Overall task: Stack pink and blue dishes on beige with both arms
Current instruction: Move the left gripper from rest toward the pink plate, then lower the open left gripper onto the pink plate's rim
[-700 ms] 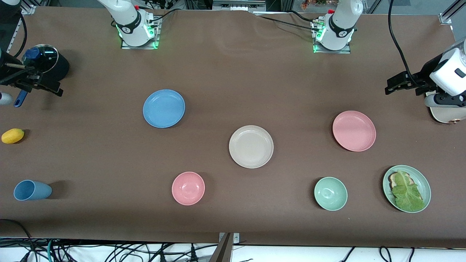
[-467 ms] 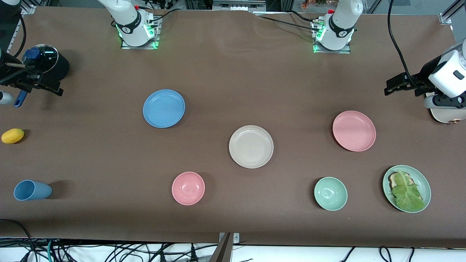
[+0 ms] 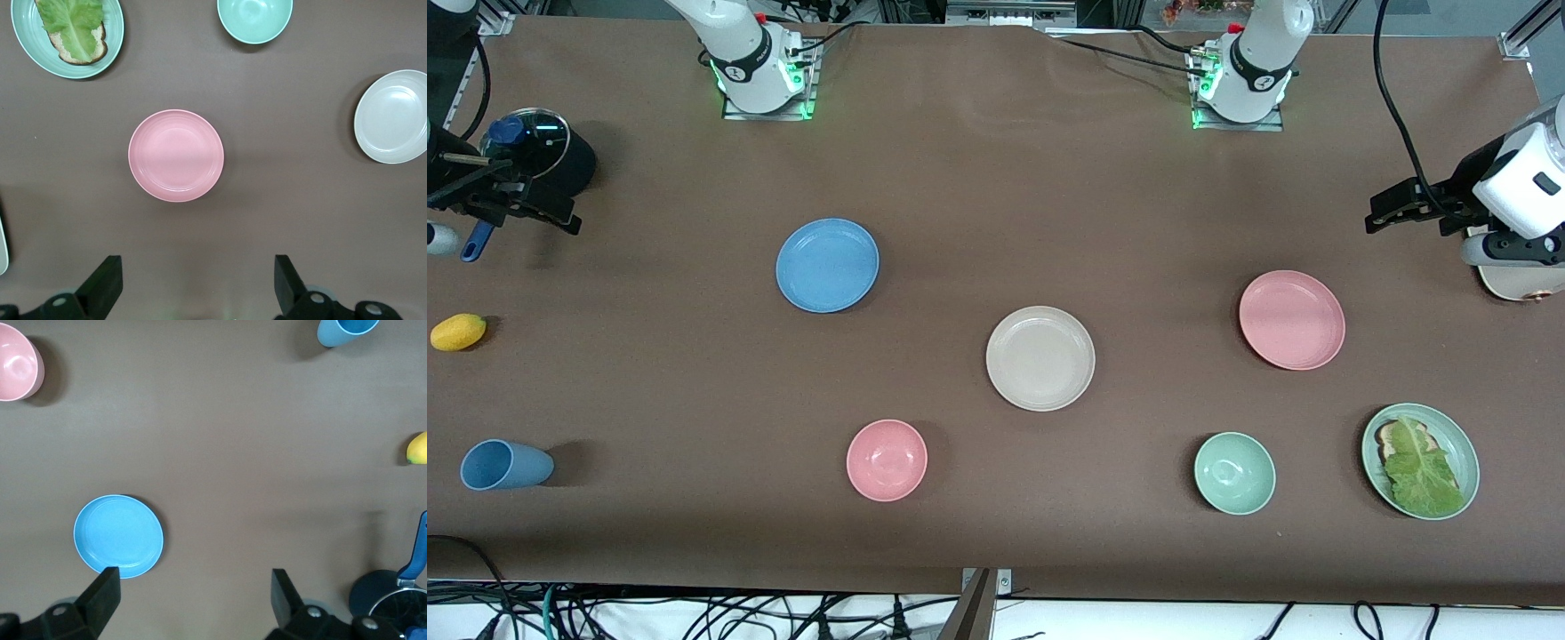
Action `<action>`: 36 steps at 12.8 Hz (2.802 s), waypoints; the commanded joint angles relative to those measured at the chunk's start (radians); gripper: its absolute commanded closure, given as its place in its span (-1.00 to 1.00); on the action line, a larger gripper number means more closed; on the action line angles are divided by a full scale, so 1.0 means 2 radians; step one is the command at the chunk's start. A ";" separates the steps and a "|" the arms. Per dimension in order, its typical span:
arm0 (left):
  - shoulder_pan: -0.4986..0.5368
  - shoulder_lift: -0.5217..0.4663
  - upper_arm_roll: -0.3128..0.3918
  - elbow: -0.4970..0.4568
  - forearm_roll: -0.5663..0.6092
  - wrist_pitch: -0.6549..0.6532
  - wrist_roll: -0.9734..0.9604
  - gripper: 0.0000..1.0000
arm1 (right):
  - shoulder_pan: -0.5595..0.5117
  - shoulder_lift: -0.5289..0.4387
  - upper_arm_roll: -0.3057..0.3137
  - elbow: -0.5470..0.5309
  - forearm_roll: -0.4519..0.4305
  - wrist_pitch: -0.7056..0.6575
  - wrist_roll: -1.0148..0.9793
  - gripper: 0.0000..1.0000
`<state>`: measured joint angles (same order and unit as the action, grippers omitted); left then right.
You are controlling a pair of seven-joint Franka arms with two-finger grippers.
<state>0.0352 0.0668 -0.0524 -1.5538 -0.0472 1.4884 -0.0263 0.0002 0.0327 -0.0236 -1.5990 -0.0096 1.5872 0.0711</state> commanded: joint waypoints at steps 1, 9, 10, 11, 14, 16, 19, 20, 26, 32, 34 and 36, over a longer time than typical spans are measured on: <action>0.002 0.001 -0.001 0.005 -0.007 0.000 0.003 -1.00 | -0.005 -0.009 0.004 -0.007 0.002 -0.002 -0.007 -1.00; 0.008 0.010 0.001 0.005 -0.003 0.000 -0.001 -1.00 | -0.005 -0.009 0.004 -0.007 0.002 -0.002 -0.007 -1.00; 0.011 0.019 0.001 0.005 -0.004 0.001 -0.001 -1.00 | -0.005 -0.009 0.004 -0.007 0.002 -0.003 -0.008 -1.00; 0.012 0.024 0.001 0.005 -0.003 0.001 -0.001 -1.00 | -0.005 -0.009 0.004 -0.007 0.002 -0.003 -0.008 -1.00; 0.010 0.053 0.001 0.006 -0.003 0.001 0.001 -1.00 | -0.005 -0.009 0.004 -0.007 0.002 -0.003 -0.008 -1.00; 0.010 0.076 0.000 0.011 -0.005 0.002 0.002 -1.00 | -0.005 -0.009 0.004 -0.007 0.002 -0.004 -0.008 -1.00; 0.016 0.122 0.002 0.024 -0.009 0.002 0.002 -1.00 | -0.005 -0.009 0.004 -0.007 0.002 -0.004 -0.008 -1.00; 0.030 0.135 0.001 0.024 -0.011 0.004 0.003 -1.00 | -0.005 -0.009 0.005 -0.007 0.002 -0.004 -0.008 -1.00; 0.084 0.190 0.000 0.012 -0.054 0.069 0.081 -1.00 | -0.005 -0.009 0.005 -0.007 0.002 -0.007 -0.008 -1.00; 0.154 0.212 0.001 -0.074 -0.110 0.190 0.258 -1.00 | -0.005 -0.009 0.004 -0.007 0.002 -0.007 -0.008 -1.00; 0.167 0.217 0.001 -0.089 -0.123 0.206 0.285 -1.00 | -0.005 -0.009 0.004 -0.007 0.002 -0.007 -0.008 -1.00; 0.177 0.217 0.001 -0.117 -0.138 0.232 0.302 -1.00 | -0.005 -0.009 0.004 -0.007 0.002 -0.007 -0.008 -1.00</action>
<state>0.3747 0.5196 -0.0435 -1.7301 -0.2789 1.9037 0.5237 0.0001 0.0327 -0.0229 -1.5995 -0.0096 1.5800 0.0692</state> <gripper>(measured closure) 0.000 0.000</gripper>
